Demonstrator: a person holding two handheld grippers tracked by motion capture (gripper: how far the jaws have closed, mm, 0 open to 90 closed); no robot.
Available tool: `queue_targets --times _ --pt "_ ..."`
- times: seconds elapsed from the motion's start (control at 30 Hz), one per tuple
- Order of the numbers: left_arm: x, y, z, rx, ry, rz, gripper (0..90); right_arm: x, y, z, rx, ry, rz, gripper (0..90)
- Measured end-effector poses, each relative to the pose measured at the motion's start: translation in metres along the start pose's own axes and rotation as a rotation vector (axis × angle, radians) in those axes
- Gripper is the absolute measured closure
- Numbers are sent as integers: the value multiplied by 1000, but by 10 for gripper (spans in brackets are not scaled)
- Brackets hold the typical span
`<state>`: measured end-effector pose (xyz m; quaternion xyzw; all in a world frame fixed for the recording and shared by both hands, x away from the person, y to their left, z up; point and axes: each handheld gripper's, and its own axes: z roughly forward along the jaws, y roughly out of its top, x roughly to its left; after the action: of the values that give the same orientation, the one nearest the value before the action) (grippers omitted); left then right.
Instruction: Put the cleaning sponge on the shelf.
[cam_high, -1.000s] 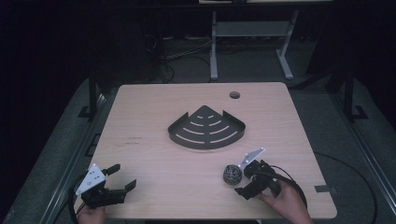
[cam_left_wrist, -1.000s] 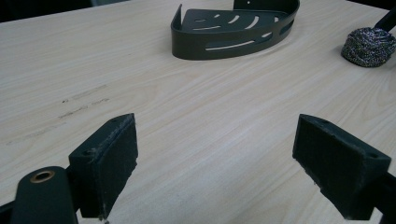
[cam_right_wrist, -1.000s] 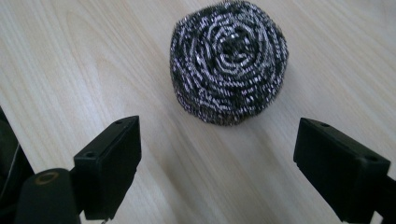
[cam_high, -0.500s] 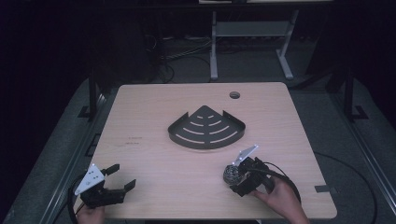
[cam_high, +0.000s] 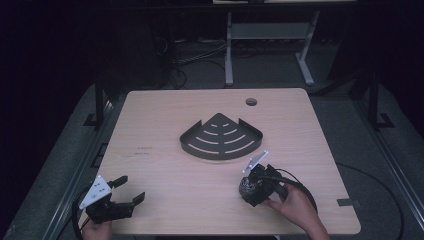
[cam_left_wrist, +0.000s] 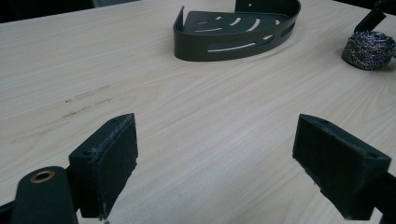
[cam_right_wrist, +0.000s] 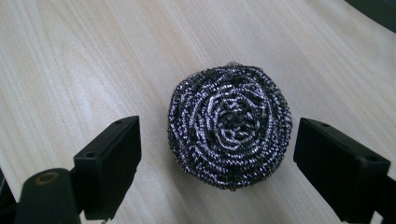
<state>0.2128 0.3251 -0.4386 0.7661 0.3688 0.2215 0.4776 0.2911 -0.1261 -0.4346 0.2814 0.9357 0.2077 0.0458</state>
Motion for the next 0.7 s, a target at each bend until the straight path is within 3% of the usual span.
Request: queue_targets --times 0.3,0.7 --pt "0 0 0 -3 0 -3 133 -4 4 4 26 4 -3 159" --pt "1 0 0 -4 1 -8 133 -6 7 10 72 22 -22 281"
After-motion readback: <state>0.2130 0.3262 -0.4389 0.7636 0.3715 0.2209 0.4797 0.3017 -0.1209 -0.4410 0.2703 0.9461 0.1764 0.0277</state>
